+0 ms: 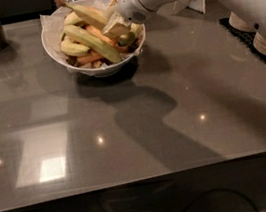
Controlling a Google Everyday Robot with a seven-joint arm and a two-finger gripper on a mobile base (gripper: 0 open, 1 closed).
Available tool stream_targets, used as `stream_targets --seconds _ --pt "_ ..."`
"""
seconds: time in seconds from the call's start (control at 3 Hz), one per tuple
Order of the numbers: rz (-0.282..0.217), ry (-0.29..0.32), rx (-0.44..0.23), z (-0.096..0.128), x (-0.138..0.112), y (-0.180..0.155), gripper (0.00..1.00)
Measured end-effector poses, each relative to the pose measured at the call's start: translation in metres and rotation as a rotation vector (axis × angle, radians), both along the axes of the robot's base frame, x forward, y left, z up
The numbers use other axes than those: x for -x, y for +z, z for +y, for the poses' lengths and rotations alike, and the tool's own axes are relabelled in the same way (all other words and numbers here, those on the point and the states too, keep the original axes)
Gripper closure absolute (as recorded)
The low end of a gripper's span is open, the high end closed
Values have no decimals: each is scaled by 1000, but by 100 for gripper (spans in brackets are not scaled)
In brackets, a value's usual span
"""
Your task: Pick banana from white bowl
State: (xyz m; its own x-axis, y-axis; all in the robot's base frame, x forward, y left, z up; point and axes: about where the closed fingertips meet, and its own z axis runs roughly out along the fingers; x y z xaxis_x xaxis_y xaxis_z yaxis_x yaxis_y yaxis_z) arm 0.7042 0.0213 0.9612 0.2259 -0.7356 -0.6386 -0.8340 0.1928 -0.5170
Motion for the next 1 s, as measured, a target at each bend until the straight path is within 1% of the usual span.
stream_targets --seconds 0.33,0.67,1.0 --pt "-46 1 -4 -7 6 25 100" --pt "-82 19 18 -14 18 51 100" --pt "-83 37 9 -28 37 72 100"
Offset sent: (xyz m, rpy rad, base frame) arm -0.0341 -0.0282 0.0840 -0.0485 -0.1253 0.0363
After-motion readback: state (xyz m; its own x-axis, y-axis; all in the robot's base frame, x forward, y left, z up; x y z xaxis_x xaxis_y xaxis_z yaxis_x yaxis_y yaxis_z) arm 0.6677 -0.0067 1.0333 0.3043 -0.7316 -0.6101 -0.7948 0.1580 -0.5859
